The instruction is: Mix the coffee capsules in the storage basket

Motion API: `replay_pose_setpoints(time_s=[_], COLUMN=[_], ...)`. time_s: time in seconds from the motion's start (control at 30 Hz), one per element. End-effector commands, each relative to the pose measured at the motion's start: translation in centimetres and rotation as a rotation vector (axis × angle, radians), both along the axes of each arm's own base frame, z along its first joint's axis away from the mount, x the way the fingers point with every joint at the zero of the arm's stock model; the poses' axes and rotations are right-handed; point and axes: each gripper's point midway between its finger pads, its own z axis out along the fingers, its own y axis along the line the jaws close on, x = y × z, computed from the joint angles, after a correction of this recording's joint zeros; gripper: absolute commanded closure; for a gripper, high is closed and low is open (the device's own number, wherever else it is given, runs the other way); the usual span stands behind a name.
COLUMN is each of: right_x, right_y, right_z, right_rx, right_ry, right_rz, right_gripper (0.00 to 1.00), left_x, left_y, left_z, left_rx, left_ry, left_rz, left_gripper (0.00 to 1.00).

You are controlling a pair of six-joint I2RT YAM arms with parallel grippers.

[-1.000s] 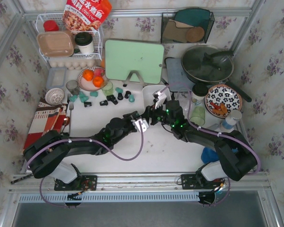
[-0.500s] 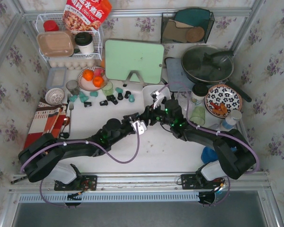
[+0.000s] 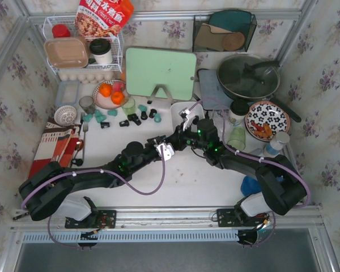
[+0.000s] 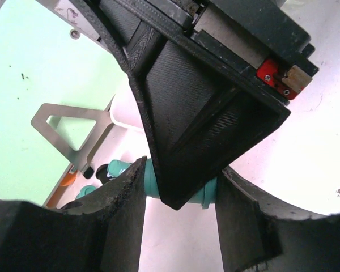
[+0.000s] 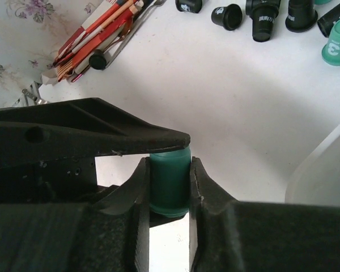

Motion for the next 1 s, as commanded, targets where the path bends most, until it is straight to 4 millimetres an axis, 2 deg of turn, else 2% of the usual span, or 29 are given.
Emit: replay_pose_setpoints(time_s=[0.0,0.1,0.27,0.37,0.47,0.57,0.6,0.67,0.8,0.9,0.97], right_x=[2.3,3.2,5.1,6.3,7.3,8.1,8.4,9.0,9.3,9.4,9.2], right_y=[-1.7,-2.9,-6.5,-9.6,-12.2,-13.2,-13.2,-12.9,-12.6,-12.7,-12.7], right_z=[-0.4,-0.6,-1.2,-1.8,-2.9,-4.1,-4.5,-5.3,-7.2,-7.3,-7.0], right_rx=[-0.046,-0.063,-0.12,-0.177,-0.248,-0.321,-0.344,-0.382,-0.463,-0.474,-0.465], right_ry=[-0.024,-0.037,-0.071,-0.098,-0.118,-0.13,-0.127,-0.116,-0.072,-0.067,-0.071], right_rz=[-0.157,-0.249,-0.472,-0.642,-0.781,-0.832,-0.831,-0.826,-0.806,-0.808,-0.808], right_gripper=[0.87,0.99,1.0,1.0,1.0,0.76,0.7,0.6,0.38,0.3,0.29], left_x=[0.8,1.1,2.6,4.4,7.2,9.2,9.9,10.9,12.4,13.4,14.1], left_y=[0.0,0.4,2.2,4.3,7.7,11.1,11.6,12.1,11.2,9.7,8.8], left_z=[2.1,2.1,2.6,2.2,1.0,-1.0,-0.8,-2.4,-3.8,-4.6,-5.2], left_rx=[-0.083,-0.102,-0.174,-0.219,-0.251,-0.306,-0.327,-0.312,-0.264,-0.244,-0.233], left_ry=[-0.013,0.002,0.066,0.149,0.298,0.513,0.556,0.648,0.736,0.779,0.811], left_rz=[0.045,0.075,0.173,0.296,0.496,0.699,0.732,0.78,0.78,0.753,0.738], left_gripper=[0.47,0.38,0.0,0.01,0.01,0.01,0.01,0.01,0.03,0.09,0.1])
